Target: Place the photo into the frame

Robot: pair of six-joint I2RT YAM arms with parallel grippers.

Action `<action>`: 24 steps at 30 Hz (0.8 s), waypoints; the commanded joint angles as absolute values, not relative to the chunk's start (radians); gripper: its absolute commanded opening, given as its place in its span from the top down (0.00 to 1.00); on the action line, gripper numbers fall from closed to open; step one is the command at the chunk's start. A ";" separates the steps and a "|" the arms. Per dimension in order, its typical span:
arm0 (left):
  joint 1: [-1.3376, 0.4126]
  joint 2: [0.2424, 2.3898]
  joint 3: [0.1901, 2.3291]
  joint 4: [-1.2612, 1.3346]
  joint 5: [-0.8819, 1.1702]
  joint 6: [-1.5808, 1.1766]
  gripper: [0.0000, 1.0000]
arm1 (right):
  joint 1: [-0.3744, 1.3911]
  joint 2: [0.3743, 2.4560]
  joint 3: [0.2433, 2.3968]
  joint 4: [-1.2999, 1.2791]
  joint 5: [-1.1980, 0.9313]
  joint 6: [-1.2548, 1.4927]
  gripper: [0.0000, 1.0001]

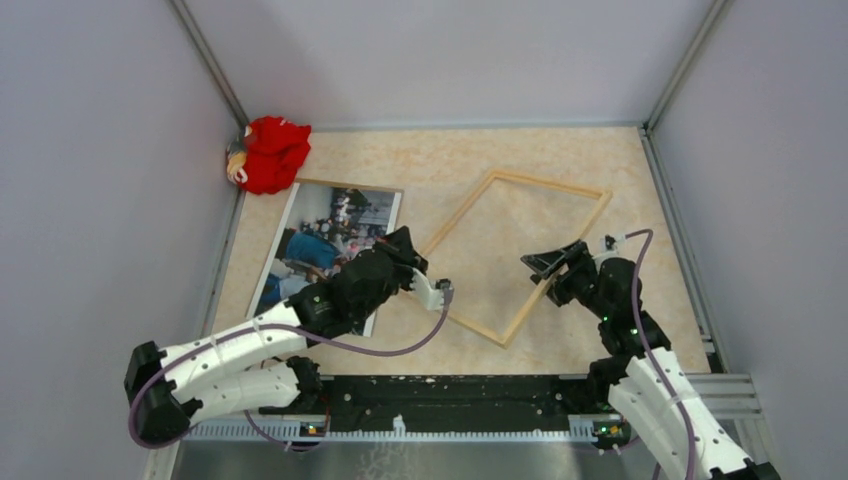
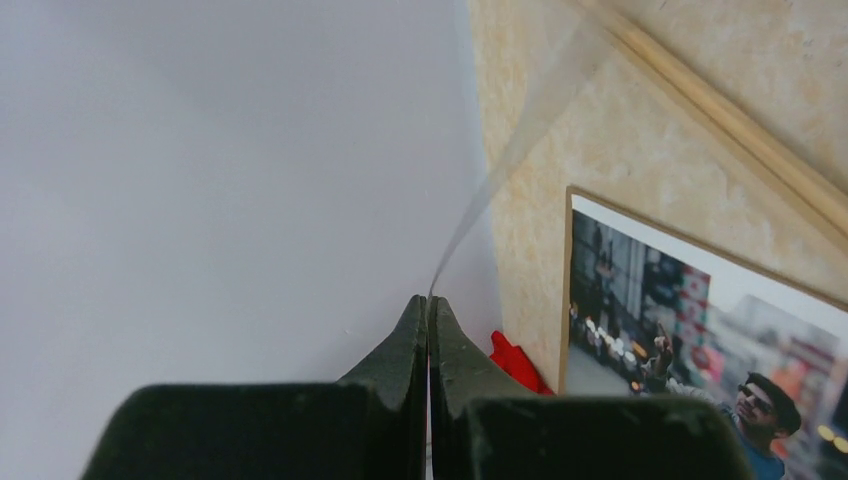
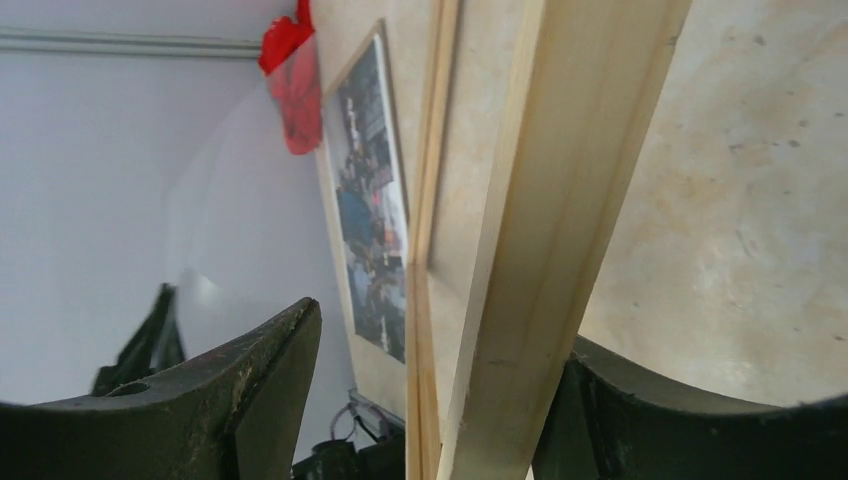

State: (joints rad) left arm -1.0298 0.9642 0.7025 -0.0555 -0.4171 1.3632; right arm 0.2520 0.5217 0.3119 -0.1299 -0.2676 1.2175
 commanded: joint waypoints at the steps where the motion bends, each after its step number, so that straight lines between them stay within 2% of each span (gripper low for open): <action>1: -1.000 0.893 0.826 -0.262 -0.358 1.387 1.00 | 0.241 0.505 0.316 -0.178 -0.235 1.131 0.32; 4: -0.992 0.892 0.882 -0.405 -0.356 1.431 1.00 | 0.239 0.563 0.328 -0.173 -0.221 1.065 0.38; 9: -0.963 0.977 1.121 -0.478 -0.391 1.433 1.00 | 0.239 0.783 0.422 -0.166 -0.235 0.888 0.63; 13: -0.914 1.065 1.318 -0.472 -0.399 1.398 1.00 | 0.239 0.954 0.534 -0.213 -0.202 0.718 0.74; 19: -0.850 1.105 1.413 -0.414 -0.412 1.400 1.00 | 0.239 1.157 0.738 -0.345 -0.084 0.451 0.74; 24: -0.804 1.097 1.399 -0.374 -0.422 1.433 1.00 | 0.239 1.344 0.856 -0.401 -0.065 0.371 0.68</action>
